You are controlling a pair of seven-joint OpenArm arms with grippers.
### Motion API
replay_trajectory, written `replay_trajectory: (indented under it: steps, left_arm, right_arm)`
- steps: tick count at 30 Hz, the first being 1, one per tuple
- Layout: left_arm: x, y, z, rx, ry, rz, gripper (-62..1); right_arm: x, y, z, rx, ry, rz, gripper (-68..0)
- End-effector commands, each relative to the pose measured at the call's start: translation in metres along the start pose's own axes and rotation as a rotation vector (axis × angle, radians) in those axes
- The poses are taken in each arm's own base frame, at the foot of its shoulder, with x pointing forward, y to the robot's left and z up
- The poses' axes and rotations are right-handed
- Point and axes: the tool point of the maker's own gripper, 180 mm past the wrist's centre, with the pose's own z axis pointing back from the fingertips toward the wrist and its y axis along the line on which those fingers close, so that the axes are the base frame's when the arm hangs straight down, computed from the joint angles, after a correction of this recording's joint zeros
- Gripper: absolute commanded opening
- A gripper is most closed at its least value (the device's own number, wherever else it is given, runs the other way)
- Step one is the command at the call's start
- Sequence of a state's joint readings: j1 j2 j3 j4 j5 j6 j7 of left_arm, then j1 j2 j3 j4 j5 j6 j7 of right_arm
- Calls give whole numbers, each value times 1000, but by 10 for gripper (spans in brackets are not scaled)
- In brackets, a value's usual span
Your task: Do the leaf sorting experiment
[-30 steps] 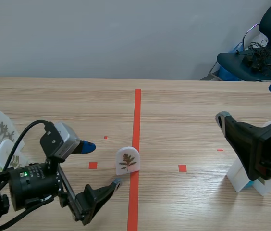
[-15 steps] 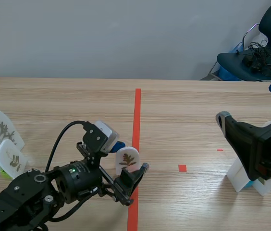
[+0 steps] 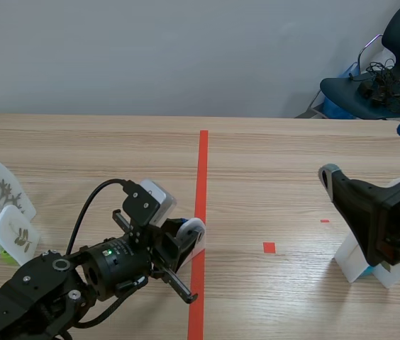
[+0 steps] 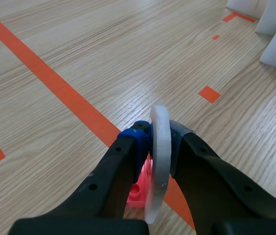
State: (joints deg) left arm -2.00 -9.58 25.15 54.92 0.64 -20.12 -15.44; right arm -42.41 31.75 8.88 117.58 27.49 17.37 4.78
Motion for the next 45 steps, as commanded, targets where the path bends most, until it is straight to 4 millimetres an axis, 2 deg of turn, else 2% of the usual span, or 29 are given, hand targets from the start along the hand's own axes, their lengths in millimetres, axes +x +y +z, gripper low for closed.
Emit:
replay_trajectory:
  steps: [1,5,9,15,18,21,24,27,31,34,36,38,42,43,45]
  left_arm:
    - [17,-2,6,-2,-42,-16,-569]
    - [36,1,33,42,-74,30,-568]
    - [42,28,73,192,-114,115,-568]
    - [16,95,132,514,-88,196,-568]
    - [4,119,153,612,-76,222,-569]
    - [-5,135,163,666,-69,246,-568]
    - [-16,142,166,686,-48,257,-561]
    - [-20,143,168,690,-40,259,-481]
    - [-16,144,168,690,-46,250,-308]
    - [1,147,171,683,-78,229,-234]
    - [22,141,171,629,-119,225,-205]
    - [53,129,171,542,-176,200,-173]
    - [120,79,169,289,-283,82,-38]
    - [131,66,167,228,-291,55,3]
    - [146,41,165,120,-292,8,14]
  right_arm:
    - [6,-4,-2,-10,-27,2,4]
    - [6,-4,-2,-10,-27,2,4]
    - [6,-4,-2,-10,-27,2,4]
    - [6,-4,-2,-10,-27,2,4]
    - [6,-4,-2,-10,-27,2,4]
    - [6,-4,-2,-10,-27,2,4]
    - [6,-4,-2,-10,-27,2,4]
    - [6,-4,-2,-10,-27,2,4]
    - [6,-4,-2,-10,-27,2,4]
    - [6,-4,-2,-10,-27,2,4]
    - [6,-4,-2,-10,-27,2,4]
    - [7,-4,-2,-10,-28,2,4]
    - [7,-4,-2,-11,-28,1,4]
    - [7,-4,-2,-11,-28,1,4]
    - [7,-6,-2,-22,-28,2,4]
